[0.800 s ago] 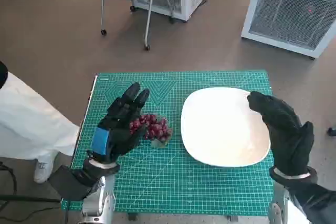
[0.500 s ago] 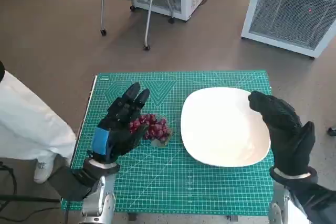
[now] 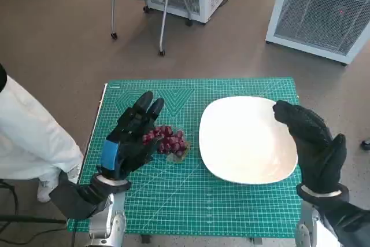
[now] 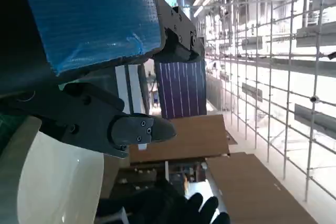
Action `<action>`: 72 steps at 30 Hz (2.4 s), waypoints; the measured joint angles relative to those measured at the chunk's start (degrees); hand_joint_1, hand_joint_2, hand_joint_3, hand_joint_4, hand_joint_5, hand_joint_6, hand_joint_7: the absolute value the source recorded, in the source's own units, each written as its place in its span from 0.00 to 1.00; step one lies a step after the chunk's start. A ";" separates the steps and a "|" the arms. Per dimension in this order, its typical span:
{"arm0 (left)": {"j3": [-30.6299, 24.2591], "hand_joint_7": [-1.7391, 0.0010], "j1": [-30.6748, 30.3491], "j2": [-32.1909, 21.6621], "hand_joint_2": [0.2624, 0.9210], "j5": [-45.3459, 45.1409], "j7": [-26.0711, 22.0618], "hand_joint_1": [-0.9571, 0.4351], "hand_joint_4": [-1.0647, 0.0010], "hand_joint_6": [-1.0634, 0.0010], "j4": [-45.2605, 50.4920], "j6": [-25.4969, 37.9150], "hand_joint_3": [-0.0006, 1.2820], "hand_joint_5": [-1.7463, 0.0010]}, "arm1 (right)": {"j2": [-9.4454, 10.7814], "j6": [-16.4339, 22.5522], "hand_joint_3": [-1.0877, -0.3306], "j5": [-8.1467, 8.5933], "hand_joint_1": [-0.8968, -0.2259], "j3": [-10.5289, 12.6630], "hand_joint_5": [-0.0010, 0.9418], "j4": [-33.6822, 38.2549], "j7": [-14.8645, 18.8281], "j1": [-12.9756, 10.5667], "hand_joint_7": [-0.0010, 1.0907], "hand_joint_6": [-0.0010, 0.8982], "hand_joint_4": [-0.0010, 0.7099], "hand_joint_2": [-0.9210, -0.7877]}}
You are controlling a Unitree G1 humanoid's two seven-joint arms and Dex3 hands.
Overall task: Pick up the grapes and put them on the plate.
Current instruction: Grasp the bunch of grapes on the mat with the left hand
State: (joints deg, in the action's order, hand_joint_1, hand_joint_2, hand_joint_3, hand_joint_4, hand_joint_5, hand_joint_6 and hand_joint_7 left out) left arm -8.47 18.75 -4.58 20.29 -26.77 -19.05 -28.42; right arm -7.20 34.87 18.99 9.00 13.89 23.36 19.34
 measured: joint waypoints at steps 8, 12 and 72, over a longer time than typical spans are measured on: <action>-0.15 0.95 0.00 -0.06 1.00 0.86 -1.52 0.48 0.76 0.68 0.02 1.13 0.14 1.00 | 0.00 0.01 0.71 -0.02 0.58 0.00 0.00 0.01 0.00 0.07 0.63 0.14 0.65 0.00; -0.21 0.94 0.00 -0.14 1.00 0.86 -2.10 0.50 0.78 0.69 0.02 1.23 0.10 1.00 | 0.00 0.01 0.71 -0.04 0.58 0.00 0.00 0.01 0.00 0.07 0.63 0.14 0.65 0.00; 13.96 1.00 5.30 -24.06 0.71 -49.26 4.63 0.57 0.98 0.74 20.03 31.40 0.00 1.00 | -0.89 0.73 0.69 0.95 0.58 0.01 0.00 0.80 1.35 0.38 0.63 0.10 0.63 0.00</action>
State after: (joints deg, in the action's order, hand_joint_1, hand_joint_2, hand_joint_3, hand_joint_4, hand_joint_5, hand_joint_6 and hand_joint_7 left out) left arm 5.49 24.06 -28.64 -28.97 -22.14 0.98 2.98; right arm -8.09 35.60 19.95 9.00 14.68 24.71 19.72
